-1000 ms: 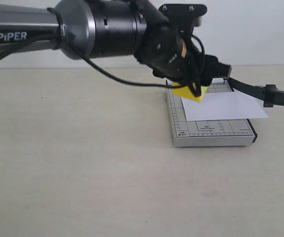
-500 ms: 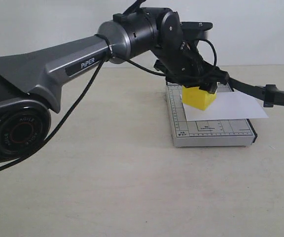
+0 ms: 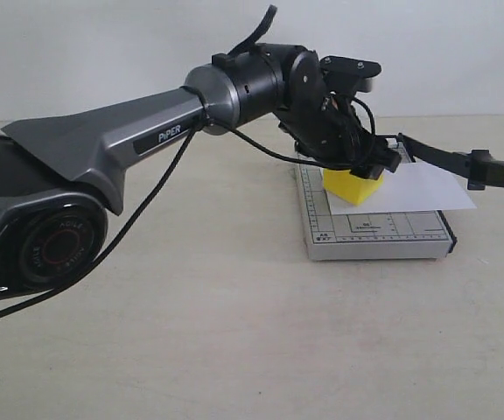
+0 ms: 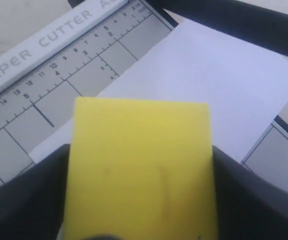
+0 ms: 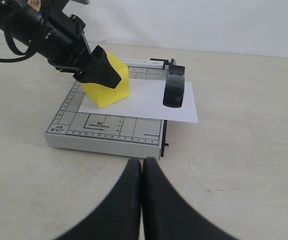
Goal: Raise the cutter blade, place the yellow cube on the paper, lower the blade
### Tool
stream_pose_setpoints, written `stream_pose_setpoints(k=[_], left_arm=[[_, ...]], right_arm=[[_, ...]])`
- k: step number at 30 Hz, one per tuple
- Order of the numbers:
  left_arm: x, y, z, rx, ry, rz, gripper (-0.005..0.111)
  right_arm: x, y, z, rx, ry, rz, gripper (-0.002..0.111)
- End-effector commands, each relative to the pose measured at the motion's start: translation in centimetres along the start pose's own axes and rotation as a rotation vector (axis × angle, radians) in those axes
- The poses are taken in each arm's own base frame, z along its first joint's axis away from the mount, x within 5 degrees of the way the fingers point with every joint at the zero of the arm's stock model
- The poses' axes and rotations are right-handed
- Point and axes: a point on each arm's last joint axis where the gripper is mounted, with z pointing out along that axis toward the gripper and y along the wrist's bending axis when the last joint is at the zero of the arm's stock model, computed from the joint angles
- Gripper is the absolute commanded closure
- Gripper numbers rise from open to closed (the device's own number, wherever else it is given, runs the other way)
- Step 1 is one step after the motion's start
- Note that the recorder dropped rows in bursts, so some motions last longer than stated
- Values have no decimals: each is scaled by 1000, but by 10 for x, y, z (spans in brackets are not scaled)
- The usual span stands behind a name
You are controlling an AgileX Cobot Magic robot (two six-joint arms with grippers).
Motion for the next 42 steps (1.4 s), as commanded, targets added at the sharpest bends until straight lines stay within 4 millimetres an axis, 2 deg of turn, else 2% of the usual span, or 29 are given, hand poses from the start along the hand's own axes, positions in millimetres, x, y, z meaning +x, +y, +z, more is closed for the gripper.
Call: stream_pose_setpoints(k=[1, 4, 6, 10, 13, 16, 19, 21, 24, 27, 30, 34, 39, 42], left_arm=[[-8, -2, -5, 4, -52, 23, 102], [-8, -2, -5, 3, -56, 23, 94], [-8, -2, -5, 3, -56, 23, 79], [-7, -3, -5, 7, -45, 22, 42], [-7, -2, -5, -1, -41, 29, 26], [-7, 1, -6, -30, -40, 60, 18], [-11, 2, -12, -59, -38, 92, 16], [-18, 1, -27, -71, -50, 90, 16], [-35, -1, -60, -101, -89, 55, 20], [-53, -1, -98, -165, -150, 19, 31], [-65, -2, -135, -209, -190, 12, 55], [-70, -5, -175, -243, -159, 17, 102], [-62, 3, -198, -365, -44, 26, 102], [-66, 3, -213, -396, -77, 8, 102]], right_arm=[[-2, 0, 0, 1, -6, 2, 108], [-2, 0, 0, 1, -6, 2, 108], [-2, 0, 0, 1, -6, 2, 108], [-2, 0, 0, 1, -6, 2, 108], [-2, 0, 0, 1, -6, 2, 108], [-2, 0, 0, 1, -6, 2, 108], [-2, 0, 0, 1, -6, 2, 108], [-2, 0, 0, 1, -6, 2, 108], [-2, 0, 0, 1, -6, 2, 108], [-2, 0, 0, 1, -6, 2, 108], [-1, 0, 0, 1, -4, 2, 108], [-1, 0, 0, 1, -4, 2, 108], [-1, 0, 0, 1, -4, 2, 108], [-1, 0, 0, 1, -4, 2, 108]])
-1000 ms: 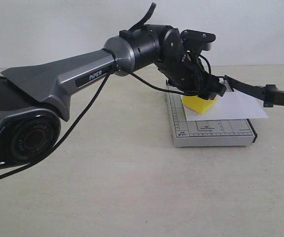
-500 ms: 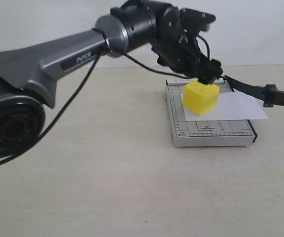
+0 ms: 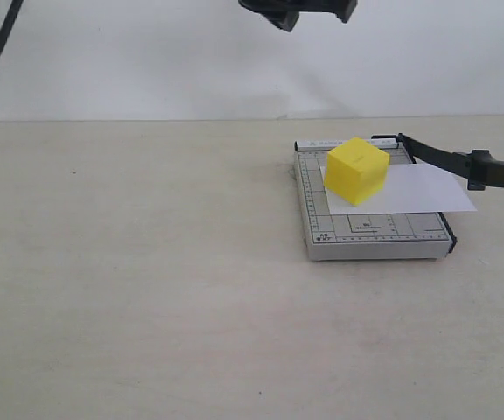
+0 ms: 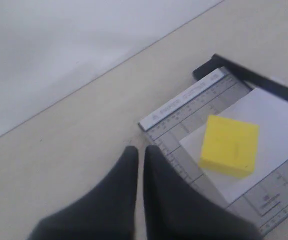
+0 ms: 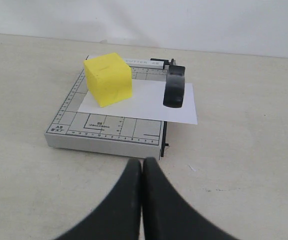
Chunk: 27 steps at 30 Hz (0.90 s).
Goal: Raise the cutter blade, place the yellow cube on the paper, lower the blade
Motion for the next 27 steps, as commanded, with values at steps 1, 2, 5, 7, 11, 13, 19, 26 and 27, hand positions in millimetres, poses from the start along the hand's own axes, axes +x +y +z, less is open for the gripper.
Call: stream_pose_setpoints(k=[1, 2, 5, 7, 11, 13, 19, 26, 27], left_arm=[[-8, 9, -25, -47, -42, -33, 102], [-11, 10, -31, -44, -77, -37, 102], [-21, 12, -45, -35, -175, -44, 102], [-26, 12, -50, -31, -222, -32, 102], [-31, 9, -59, -13, -306, -1, 102], [-31, 6, -64, 15, -343, 1, 102], [-4, -2, -72, 69, -430, 47, 102], [134, 63, -87, -4, -434, -55, 102], [158, 95, -87, -92, -378, -106, 102]], right_arm=[[-1, 0, 0, 1, -4, 0, 108], [-1, 0, 0, 1, -4, 0, 108], [-1, 0, 0, 1, -4, 0, 108], [-1, 0, 0, 1, -4, 0, 108], [-1, 0, 0, 1, -4, 0, 108], [-1, 0, 0, 1, -4, 0, 108], [-1, 0, 0, 1, -4, 0, 108], [-1, 0, 0, 1, -4, 0, 108], [-1, 0, 0, 1, -4, 0, 108]])
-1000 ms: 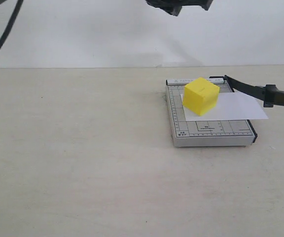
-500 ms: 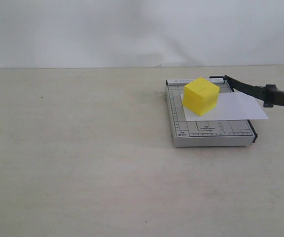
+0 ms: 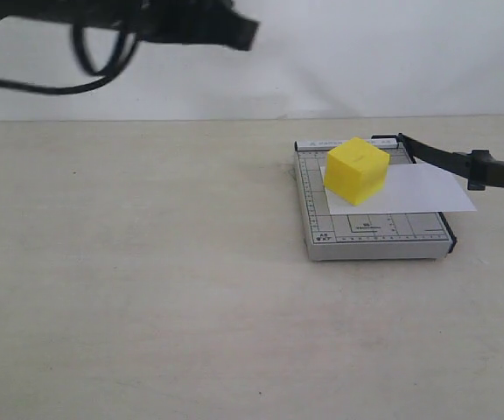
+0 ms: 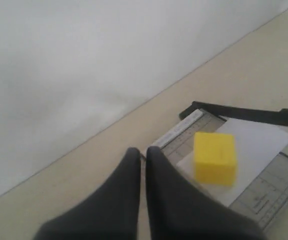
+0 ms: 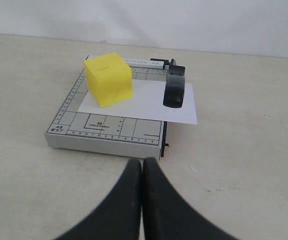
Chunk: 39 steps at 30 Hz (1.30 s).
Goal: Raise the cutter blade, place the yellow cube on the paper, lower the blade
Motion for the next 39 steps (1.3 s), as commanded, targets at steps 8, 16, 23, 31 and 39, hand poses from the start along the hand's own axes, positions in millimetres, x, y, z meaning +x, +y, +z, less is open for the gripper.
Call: stream_pose_setpoints(k=[8, 16, 23, 31, 39], left_arm=[[123, 170, -152, -703, 100, -365, 102], [137, 90, -234, -759, -116, -296, 102], [188, 34, -275, -827, -146, -233, 102], [233, 20, -267, -858, -142, -169, 102], [268, 20, -243, -819, -105, -170, 102]], right_arm=[[-1, 0, 0, 1, -4, 0, 108], [-2, 0, 0, 1, -8, 0, 108], [-4, 0, 0, 3, -30, 0, 108], [-4, -1, 0, 6, -31, -13, 108], [-8, -1, 0, 11, -74, -22, 108]])
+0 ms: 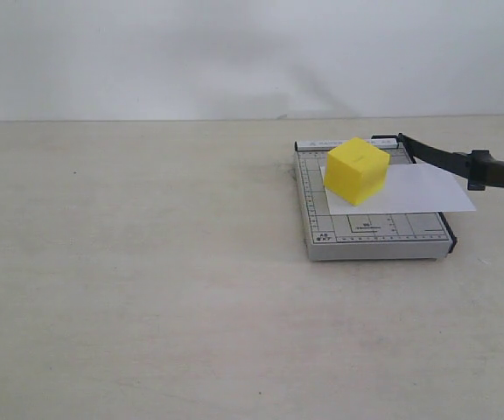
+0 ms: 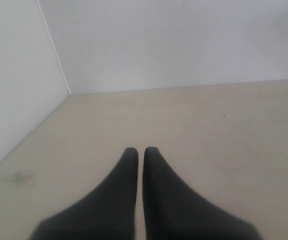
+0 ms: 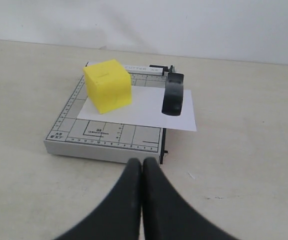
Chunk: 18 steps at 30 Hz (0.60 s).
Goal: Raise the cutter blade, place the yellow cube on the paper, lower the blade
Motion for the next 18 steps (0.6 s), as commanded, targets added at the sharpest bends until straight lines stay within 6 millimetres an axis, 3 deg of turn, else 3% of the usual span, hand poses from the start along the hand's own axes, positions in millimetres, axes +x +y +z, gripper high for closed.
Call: stream_pose_setpoints(k=[1, 8, 14, 18], left_arm=[[11, -4, 4, 11, -17, -5, 102], [11, -4, 4, 19, -13, -37, 102], [11, -4, 4, 19, -18, -37, 102], [11, -4, 4, 19, -18, -37, 102]], right_arm=[[-7, -1, 0, 10, -65, -32, 108], [-10, -1, 0, 15, -98, -38, 106], [-28, -4, 9, 50, -264, -89, 68], [-39, -5, 28, 56, -247, -83, 62]])
